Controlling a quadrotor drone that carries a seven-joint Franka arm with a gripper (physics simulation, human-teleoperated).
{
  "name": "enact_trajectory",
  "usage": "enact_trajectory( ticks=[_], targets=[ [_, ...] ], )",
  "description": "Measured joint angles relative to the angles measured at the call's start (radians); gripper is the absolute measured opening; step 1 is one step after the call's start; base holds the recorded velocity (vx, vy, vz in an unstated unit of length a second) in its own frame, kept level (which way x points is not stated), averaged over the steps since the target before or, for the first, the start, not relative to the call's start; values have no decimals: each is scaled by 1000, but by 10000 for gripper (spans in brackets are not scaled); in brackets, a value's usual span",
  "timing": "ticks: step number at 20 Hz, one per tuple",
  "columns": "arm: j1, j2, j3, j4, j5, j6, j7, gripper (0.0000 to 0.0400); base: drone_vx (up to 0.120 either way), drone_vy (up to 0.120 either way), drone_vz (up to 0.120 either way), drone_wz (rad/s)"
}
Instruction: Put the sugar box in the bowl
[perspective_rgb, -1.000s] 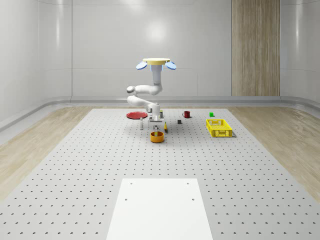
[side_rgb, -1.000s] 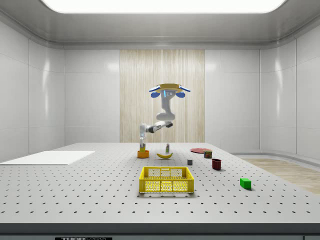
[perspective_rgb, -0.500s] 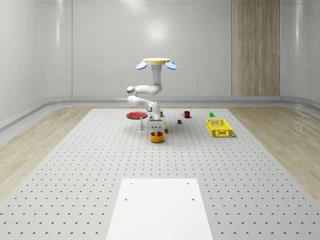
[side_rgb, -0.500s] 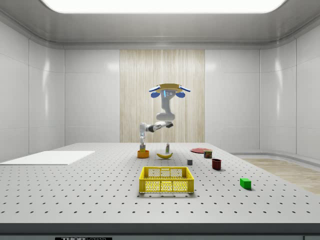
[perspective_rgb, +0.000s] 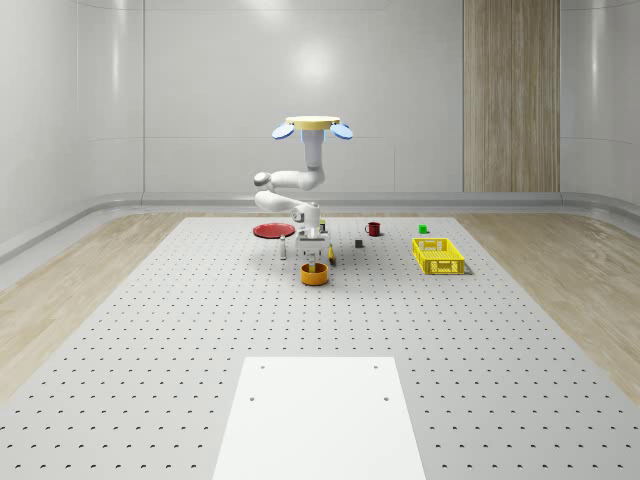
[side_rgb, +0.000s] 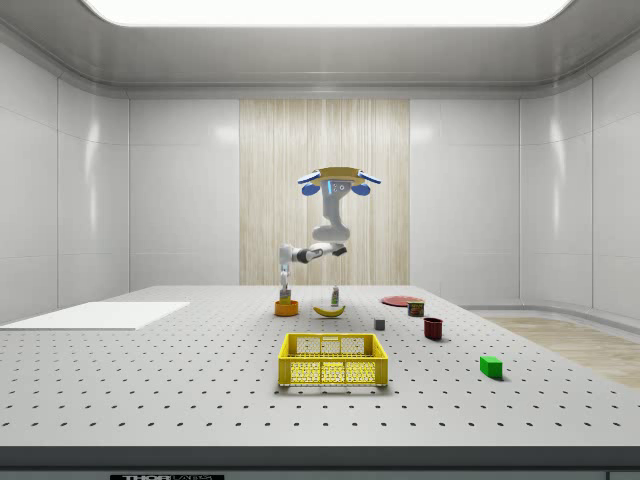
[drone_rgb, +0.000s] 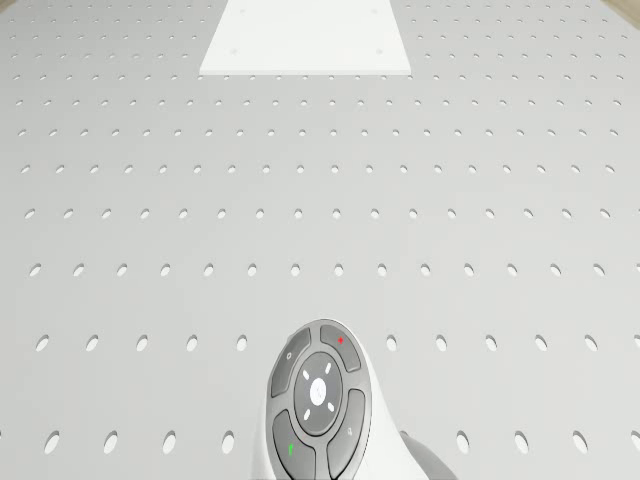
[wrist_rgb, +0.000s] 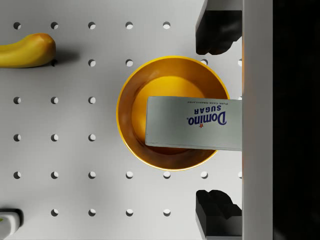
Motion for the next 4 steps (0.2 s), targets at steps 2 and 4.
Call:
enact_trajectory(
  ticks=[2,4],
  targets=[
    [2,3,0,-1,-1,-3,-2,399,0,0,0,0],
    [4,5,0,-1,-1,-6,-3,400,0,0,0,0]
  ],
)
